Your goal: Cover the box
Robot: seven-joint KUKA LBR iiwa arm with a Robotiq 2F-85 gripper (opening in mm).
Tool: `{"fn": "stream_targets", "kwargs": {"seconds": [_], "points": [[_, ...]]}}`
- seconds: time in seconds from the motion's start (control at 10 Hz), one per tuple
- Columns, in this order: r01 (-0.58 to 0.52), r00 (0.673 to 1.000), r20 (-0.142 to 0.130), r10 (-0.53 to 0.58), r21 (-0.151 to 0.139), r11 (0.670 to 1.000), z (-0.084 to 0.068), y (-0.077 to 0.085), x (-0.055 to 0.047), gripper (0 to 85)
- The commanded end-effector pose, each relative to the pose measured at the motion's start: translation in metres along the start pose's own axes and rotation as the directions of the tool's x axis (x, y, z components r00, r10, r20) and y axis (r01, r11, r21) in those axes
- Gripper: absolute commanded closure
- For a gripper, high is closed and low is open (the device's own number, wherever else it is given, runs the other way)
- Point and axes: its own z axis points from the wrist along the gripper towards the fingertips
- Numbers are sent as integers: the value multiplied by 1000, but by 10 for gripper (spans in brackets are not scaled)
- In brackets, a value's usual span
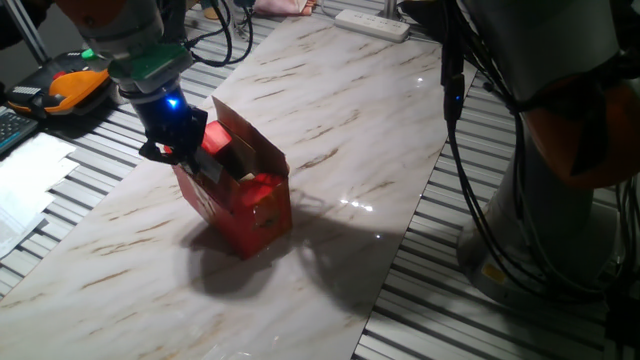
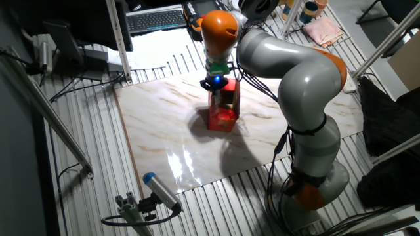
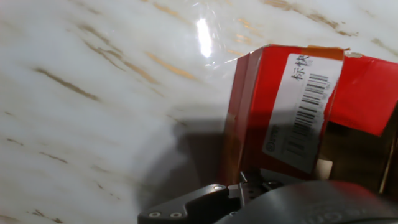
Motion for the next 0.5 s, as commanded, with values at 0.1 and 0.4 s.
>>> {"fn": "stream_targets", "kwargs": {"seconds": [0.1,0.4], "points": [[5,1000,0,-5,10,1000,-4,-4,0,850],[13,1000,-6,-13,5,1000,-1,-10,-2,850]]}}
